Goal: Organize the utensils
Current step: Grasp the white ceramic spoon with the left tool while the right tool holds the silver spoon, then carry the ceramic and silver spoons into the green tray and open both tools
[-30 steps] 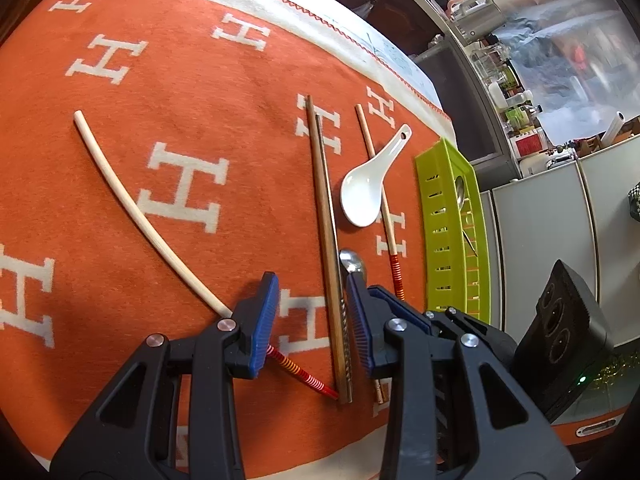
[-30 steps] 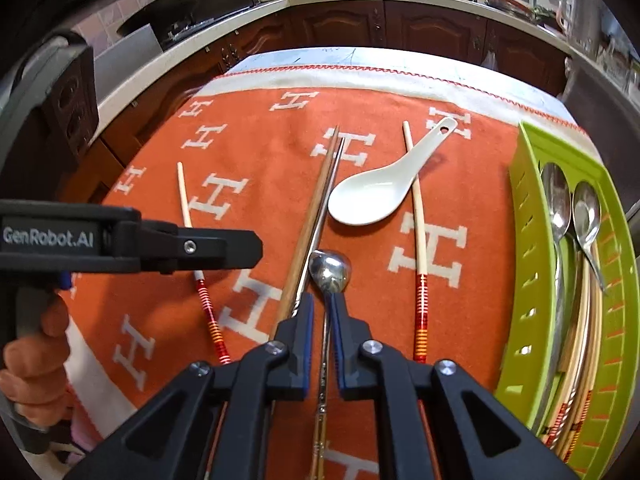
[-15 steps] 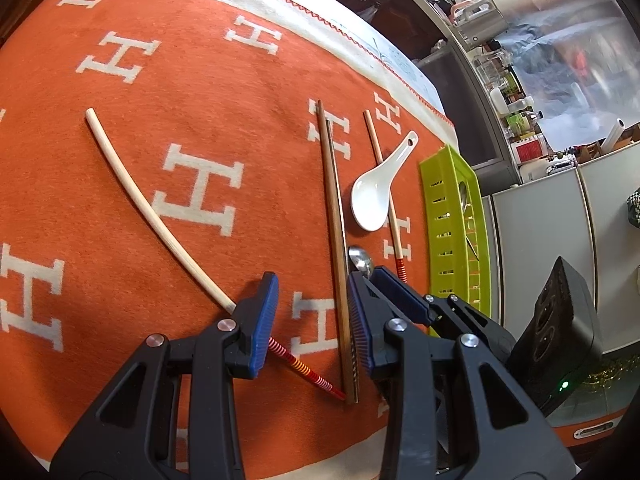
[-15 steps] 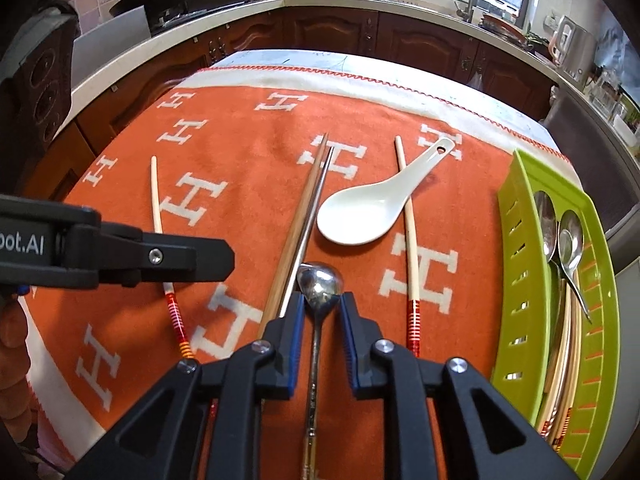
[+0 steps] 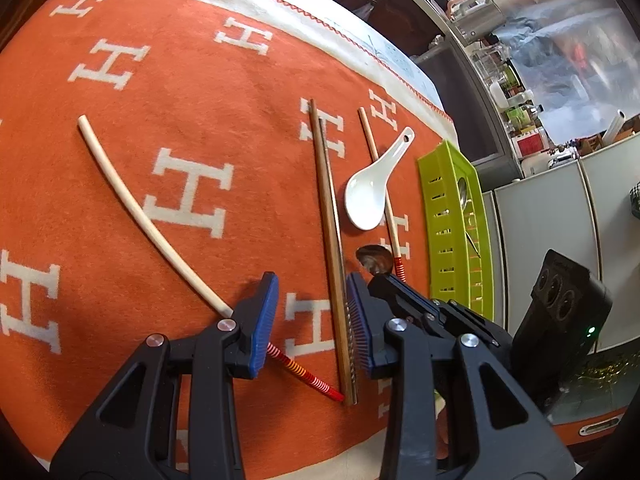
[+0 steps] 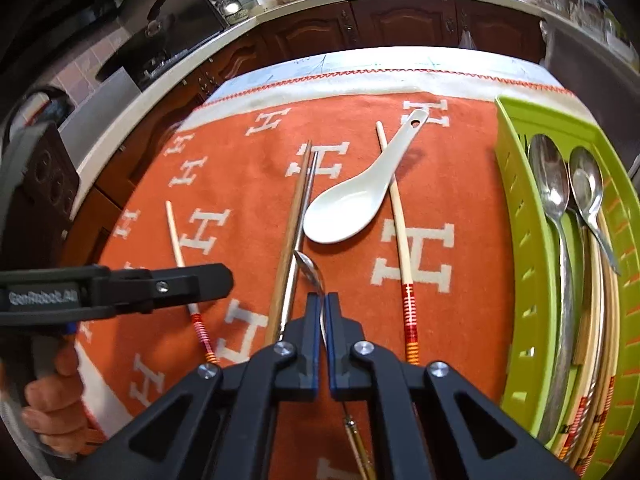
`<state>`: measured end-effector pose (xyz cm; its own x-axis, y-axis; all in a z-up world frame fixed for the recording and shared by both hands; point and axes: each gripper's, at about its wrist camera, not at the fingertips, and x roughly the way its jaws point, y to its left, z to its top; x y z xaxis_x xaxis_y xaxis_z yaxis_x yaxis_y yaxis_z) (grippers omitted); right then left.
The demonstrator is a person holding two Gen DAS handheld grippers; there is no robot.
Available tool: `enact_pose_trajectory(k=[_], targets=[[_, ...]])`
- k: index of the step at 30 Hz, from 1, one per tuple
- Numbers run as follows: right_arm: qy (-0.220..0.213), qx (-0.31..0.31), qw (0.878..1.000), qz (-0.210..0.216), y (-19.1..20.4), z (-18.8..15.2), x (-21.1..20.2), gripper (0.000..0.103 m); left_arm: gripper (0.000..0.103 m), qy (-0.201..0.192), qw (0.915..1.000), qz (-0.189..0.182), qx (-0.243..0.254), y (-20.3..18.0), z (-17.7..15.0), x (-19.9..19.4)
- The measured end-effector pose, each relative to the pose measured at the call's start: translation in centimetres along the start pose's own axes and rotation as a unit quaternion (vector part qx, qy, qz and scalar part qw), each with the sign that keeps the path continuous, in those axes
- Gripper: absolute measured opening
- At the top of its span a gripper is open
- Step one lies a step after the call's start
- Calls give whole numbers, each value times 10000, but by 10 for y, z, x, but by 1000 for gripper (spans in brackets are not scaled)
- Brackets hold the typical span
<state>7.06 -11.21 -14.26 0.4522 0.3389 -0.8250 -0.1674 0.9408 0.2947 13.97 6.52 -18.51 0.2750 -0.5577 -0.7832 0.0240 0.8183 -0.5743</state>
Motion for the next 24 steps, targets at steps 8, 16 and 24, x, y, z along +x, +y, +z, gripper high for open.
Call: enact_pose_trajectory(k=[8,16,24], targets=[[-151,625,9967,490,-20,4,-31,2,32,-11,9987,179,473,-33,9,-4],[-496,1234,9909,214,-69,8,-92,2,32,-56,9871,605,1479,-84,45,4],[-678,1851,9800,-266,-128,0,-120,2,32,129,9681,1065,2264,-109,72,47]])
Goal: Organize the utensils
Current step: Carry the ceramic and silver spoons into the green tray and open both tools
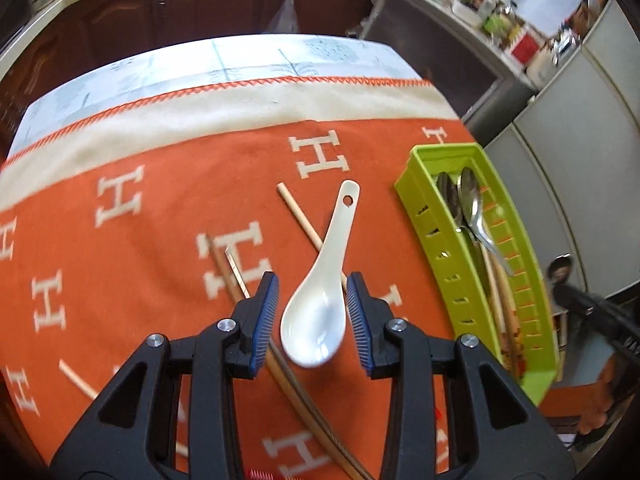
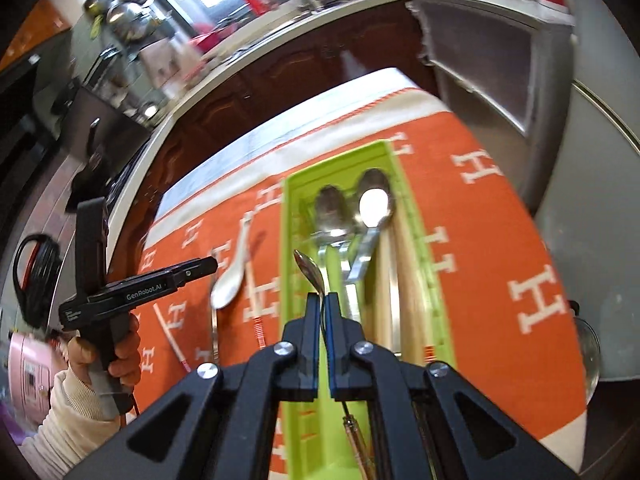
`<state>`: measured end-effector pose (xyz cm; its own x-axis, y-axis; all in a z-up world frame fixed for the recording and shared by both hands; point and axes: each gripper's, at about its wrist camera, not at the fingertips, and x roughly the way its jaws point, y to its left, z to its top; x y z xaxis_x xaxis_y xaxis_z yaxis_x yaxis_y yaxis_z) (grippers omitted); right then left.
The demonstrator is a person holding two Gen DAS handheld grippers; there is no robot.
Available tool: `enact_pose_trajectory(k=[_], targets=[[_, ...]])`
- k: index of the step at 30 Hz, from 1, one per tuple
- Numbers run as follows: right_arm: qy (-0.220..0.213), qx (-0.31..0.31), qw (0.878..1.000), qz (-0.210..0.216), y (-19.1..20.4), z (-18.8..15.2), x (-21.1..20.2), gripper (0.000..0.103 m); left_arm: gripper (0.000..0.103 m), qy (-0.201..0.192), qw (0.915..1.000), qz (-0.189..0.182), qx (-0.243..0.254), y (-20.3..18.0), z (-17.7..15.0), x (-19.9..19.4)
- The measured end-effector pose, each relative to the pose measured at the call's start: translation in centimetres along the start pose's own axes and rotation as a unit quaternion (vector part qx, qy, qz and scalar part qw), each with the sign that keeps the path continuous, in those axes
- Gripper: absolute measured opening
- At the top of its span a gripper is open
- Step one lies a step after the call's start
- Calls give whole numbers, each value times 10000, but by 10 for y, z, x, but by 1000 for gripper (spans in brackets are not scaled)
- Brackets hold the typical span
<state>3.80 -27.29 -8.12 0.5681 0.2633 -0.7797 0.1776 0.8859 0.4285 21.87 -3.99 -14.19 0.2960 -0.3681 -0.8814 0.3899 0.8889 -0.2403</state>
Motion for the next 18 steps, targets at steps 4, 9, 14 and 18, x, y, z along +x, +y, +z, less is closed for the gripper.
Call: enact_pose_trajectory(k=[4,9,14,18], targets=[[-3,206,9998,-28,-17,4,2,2,32,142,9996,106,202,-4,8,23],[-38,338,9994,-23,-25,16,11,2,30,148,9994,182,261,-3,9,41],[6,379,9993,-9,-24,32,29,2,11,110,9994,71,310,-10,12,45],[117,387,9991,109,-18,43,43,2,9,-45,9991,231,345,-18,11,43]])
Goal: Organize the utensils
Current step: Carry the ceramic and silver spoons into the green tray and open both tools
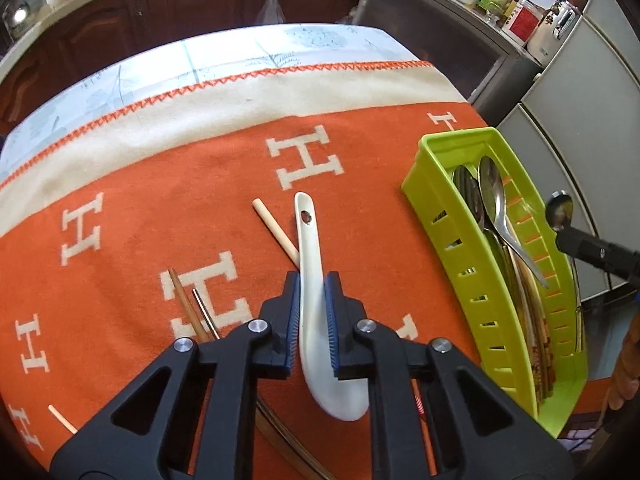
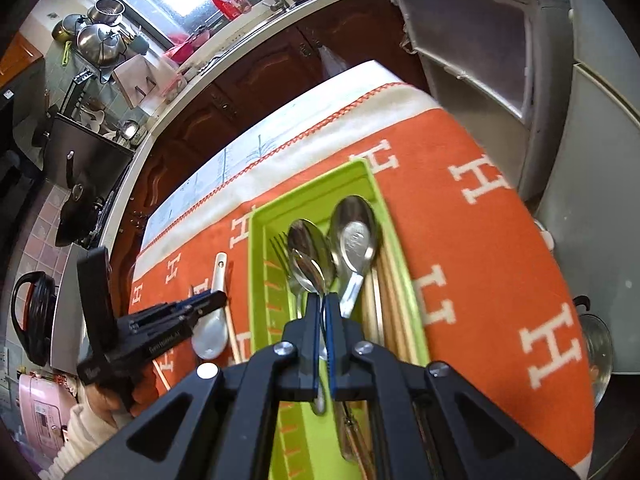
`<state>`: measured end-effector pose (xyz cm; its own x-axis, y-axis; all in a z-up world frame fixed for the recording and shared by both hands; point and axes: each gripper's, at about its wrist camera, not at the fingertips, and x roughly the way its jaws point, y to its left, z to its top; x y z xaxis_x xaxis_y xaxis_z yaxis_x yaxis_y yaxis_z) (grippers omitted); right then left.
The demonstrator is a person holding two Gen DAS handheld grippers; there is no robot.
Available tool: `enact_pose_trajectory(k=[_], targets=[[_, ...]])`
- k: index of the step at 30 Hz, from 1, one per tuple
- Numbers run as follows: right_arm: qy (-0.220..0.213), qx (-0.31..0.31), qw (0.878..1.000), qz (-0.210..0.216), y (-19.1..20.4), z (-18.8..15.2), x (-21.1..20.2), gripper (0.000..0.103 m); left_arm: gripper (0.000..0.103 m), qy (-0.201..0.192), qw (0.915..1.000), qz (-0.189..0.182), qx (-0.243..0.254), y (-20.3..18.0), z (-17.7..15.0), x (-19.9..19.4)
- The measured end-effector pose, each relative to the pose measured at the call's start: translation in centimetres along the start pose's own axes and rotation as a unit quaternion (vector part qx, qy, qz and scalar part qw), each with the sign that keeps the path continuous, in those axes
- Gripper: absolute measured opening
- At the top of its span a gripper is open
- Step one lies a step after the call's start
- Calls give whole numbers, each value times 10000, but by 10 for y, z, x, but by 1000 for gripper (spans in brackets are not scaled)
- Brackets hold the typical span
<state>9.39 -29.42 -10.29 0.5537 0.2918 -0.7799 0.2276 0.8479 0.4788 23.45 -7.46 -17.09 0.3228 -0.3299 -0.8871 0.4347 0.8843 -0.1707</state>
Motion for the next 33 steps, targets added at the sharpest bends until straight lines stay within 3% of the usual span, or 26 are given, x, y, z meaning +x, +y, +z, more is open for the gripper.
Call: enact_pose_trajectory(k=[2,10,19,33], targets=[[35,23,10000,19,3,4,5,2,3,-88,9999,-18,-130,0,-2,-5],[201,248,9995,46,4,26,37,2,2,-350,9988,-114,-328,-13,1,-45],[373,407,9985,-24,-2,36,61,6,2,-600,9973,-256,-341,-55,25,-85],[-113,563,9983,-39,-20,7,-3,6,2,-328,9995,-26,-1,-113,44,-50]])
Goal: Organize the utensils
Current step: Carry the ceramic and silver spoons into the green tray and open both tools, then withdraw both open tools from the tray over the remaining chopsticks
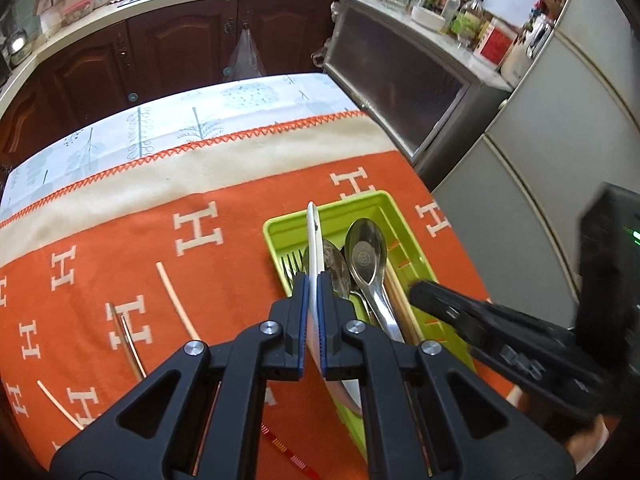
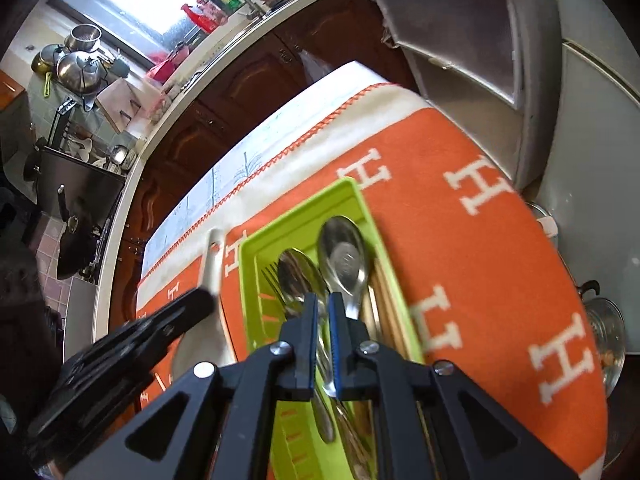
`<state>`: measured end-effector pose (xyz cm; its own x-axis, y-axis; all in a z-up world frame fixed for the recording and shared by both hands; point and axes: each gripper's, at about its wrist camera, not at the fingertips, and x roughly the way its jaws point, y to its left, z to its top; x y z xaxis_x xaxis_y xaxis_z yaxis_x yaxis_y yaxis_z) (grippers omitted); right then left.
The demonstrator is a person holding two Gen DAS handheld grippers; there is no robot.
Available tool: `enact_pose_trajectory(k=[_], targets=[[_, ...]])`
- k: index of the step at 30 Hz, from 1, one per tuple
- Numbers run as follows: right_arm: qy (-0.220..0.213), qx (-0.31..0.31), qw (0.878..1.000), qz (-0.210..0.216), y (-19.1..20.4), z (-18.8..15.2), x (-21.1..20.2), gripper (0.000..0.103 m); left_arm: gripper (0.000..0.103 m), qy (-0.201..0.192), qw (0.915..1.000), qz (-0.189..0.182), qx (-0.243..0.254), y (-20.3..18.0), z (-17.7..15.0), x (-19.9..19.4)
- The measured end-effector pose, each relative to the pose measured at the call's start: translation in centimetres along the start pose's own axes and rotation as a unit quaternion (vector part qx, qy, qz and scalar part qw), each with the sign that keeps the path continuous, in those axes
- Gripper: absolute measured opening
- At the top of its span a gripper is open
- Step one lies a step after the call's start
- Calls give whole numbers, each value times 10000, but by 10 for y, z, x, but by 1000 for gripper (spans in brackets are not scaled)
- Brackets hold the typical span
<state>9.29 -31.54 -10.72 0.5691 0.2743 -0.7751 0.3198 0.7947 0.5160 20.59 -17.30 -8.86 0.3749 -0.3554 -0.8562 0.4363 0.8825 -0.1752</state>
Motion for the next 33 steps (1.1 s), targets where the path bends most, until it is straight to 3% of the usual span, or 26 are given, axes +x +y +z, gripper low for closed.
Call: enact_pose_trajectory(k=[11,14,17,26,33], targets=[[81,190,9998,-17,-24,-28,-21,6,2,509,9965,571,341,-21,-5,54],[109,166,9998,-42,-25,-32,-22,6,3,479,9948,738,508,-26,-10,58],[133,131,9998,-77,-25,-36,-24,6,2,533,9949,685,523,-26,-13,57],[133,-284,9995,-95,-2,-49,-37,6,3,343,9973,472,438,-15,-27,-2],[199,-702,9973,-18,25,-68,-46,6,3,259,9983,509,93,26,-63,-63]])
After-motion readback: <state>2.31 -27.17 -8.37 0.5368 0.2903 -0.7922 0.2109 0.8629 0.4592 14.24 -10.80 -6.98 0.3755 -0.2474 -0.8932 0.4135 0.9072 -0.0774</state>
